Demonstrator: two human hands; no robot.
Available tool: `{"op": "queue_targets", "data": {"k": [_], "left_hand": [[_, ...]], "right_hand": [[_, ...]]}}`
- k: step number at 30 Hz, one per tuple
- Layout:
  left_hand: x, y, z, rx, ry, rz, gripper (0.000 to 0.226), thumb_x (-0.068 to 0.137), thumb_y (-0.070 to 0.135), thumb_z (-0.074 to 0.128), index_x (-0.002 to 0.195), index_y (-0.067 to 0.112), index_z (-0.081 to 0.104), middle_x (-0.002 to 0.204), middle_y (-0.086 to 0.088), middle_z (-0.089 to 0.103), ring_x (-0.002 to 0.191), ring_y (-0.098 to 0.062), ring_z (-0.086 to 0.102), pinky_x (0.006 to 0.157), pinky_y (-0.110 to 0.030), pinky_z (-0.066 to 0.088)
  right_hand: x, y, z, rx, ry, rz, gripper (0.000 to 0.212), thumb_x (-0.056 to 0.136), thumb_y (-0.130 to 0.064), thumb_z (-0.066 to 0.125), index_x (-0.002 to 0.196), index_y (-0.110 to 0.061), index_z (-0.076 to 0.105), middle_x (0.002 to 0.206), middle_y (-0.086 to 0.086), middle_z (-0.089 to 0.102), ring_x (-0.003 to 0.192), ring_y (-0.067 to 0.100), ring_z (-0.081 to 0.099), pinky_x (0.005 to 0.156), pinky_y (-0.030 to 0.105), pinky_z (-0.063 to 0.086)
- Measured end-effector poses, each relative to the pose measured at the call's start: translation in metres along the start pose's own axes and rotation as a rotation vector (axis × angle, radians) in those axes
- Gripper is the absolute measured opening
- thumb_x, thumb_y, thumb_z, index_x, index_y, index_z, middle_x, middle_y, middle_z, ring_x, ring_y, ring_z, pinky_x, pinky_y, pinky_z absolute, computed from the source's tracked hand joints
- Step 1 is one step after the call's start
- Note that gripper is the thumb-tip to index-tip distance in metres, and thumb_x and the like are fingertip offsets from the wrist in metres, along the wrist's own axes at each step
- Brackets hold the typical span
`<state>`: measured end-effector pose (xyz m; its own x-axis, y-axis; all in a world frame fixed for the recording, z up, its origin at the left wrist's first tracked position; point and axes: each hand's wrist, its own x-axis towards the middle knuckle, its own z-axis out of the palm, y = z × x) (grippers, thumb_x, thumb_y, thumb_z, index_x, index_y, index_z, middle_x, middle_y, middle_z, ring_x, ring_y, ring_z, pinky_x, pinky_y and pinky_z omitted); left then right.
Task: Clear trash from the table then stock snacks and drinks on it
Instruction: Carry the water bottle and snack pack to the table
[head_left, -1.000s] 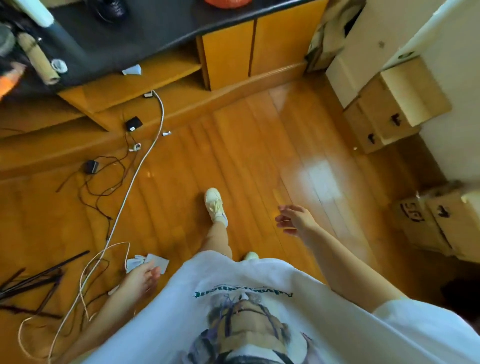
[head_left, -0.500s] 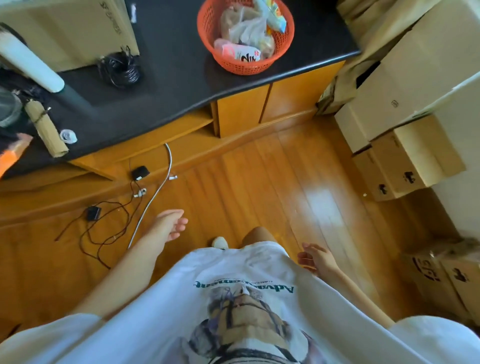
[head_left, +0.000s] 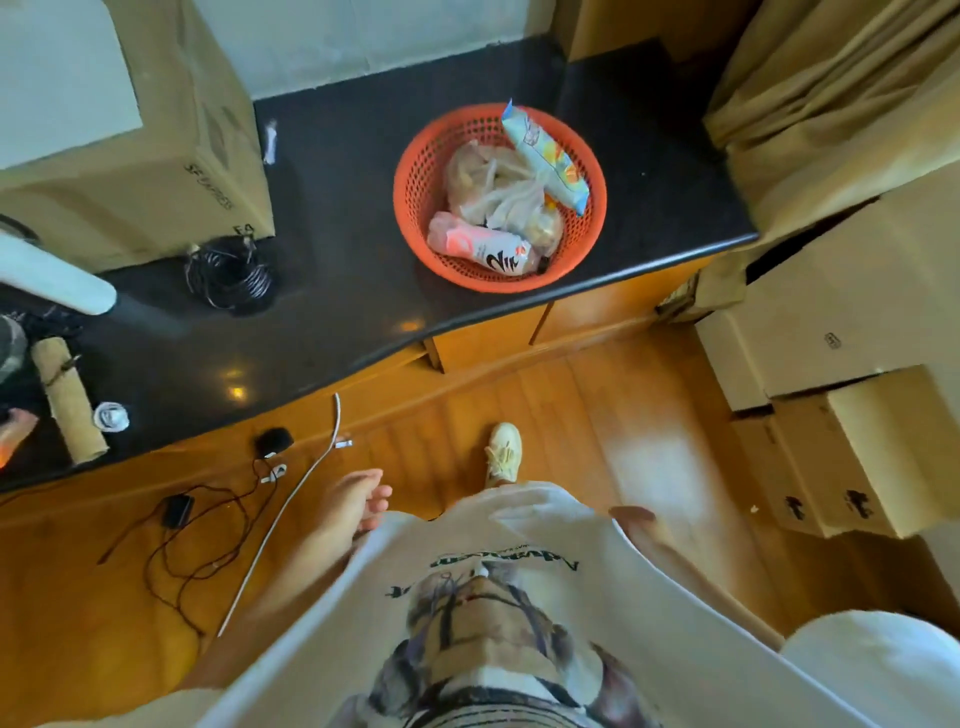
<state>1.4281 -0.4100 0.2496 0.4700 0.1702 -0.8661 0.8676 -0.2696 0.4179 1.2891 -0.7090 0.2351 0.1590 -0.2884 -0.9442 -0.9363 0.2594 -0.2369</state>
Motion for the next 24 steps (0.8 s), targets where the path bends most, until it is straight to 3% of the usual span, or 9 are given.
{"op": "queue_targets", "data": {"k": [3,6,9,11,13,15,18,21,24], "left_hand": [[0.013,0.032,-0.002,-0.076,0.044,0.013,0.014,0.097,0.014,0.046,0.09,0.012,0.057,0.08,-0.002,0.058,0.069,-0.014,0.053,0.06,-0.025,0.042],[0.024,0.053,-0.002,-0.139,0.118,-0.05,0.015,0.096,0.019,0.048,0.104,0.011,0.058,0.082,-0.001,0.061,0.072,-0.013,0.055,0.062,-0.025,0.042],[0.041,0.079,0.005,-0.255,0.214,-0.111,0.018,0.095,0.02,0.05,0.109,0.013,0.059,0.083,-0.001,0.062,0.073,-0.013,0.056,0.065,-0.028,0.043],[0.056,0.108,0.016,-0.232,0.259,-0.066,0.018,0.094,0.02,0.052,0.108,0.012,0.061,0.087,-0.003,0.065,0.077,-0.013,0.059,0.068,-0.028,0.046],[0.071,0.144,0.035,-0.172,0.214,0.09,0.017,0.093,0.015,0.051,0.104,0.014,0.064,0.085,-0.001,0.066,0.077,-0.013,0.06,0.066,-0.026,0.046],[0.083,0.183,0.058,-0.032,0.087,0.331,0.021,0.092,0.012,0.049,0.096,0.026,0.064,0.082,0.003,0.067,0.08,-0.014,0.062,0.07,-0.026,0.047],[0.103,0.235,0.096,0.337,-0.141,0.66,0.021,0.092,0.018,0.049,0.095,0.036,0.061,0.089,0.014,0.067,0.088,-0.002,0.063,0.077,-0.02,0.049],[0.126,0.272,0.134,0.76,-0.252,0.923,0.027,0.093,0.017,0.049,0.116,0.026,0.058,0.112,0.009,0.064,0.105,-0.007,0.059,0.087,-0.026,0.048],[0.156,0.29,0.156,1.23,-0.149,1.129,0.046,0.089,0.012,0.051,0.133,0.019,0.041,0.136,0.002,0.049,0.123,-0.017,0.048,0.095,-0.034,0.043]], "right_hand": [[0.023,-0.088,0.008,-0.151,0.041,-0.153,0.01,0.092,-0.011,0.049,0.101,-0.012,0.053,0.074,0.005,0.054,0.031,0.0,0.051,0.032,0.012,0.037],[0.037,-0.156,0.022,-0.219,-0.026,-0.219,0.008,0.092,-0.013,0.05,0.099,-0.015,0.053,0.064,0.004,0.055,0.041,0.008,0.051,0.045,0.02,0.033],[0.048,-0.227,0.031,-0.261,-0.03,-0.349,0.017,0.089,-0.01,0.051,0.104,-0.013,0.058,0.063,0.002,0.058,0.046,0.008,0.053,0.044,0.019,0.038],[0.054,-0.272,0.034,-0.277,-0.005,-0.443,0.022,0.084,-0.007,0.051,0.104,-0.011,0.061,0.063,0.001,0.059,0.048,0.006,0.056,0.046,0.019,0.043],[0.06,-0.31,0.035,-0.267,0.049,-0.533,0.027,0.081,-0.006,0.053,0.105,-0.011,0.063,0.07,0.004,0.061,0.065,0.016,0.058,0.061,0.028,0.047],[0.066,-0.347,0.033,-0.238,0.146,-0.631,0.03,0.081,-0.008,0.054,0.108,-0.015,0.064,0.081,0.003,0.061,0.071,0.017,0.056,0.065,0.027,0.045],[0.082,-0.399,0.03,-0.238,0.303,-0.778,0.03,0.085,-0.014,0.055,0.113,-0.018,0.06,0.099,0.0,0.059,0.075,0.006,0.054,0.058,0.009,0.039],[0.105,-0.439,0.033,-0.377,0.247,-0.866,0.043,0.088,-0.019,0.055,0.131,-0.015,0.048,0.131,0.01,0.048,0.114,0.016,0.048,0.09,0.019,0.039],[0.124,-0.46,0.038,-0.444,0.189,-0.78,0.052,0.093,-0.028,0.047,0.143,-0.018,0.033,0.144,0.008,0.033,0.129,0.016,0.035,0.107,0.024,0.024]]}}
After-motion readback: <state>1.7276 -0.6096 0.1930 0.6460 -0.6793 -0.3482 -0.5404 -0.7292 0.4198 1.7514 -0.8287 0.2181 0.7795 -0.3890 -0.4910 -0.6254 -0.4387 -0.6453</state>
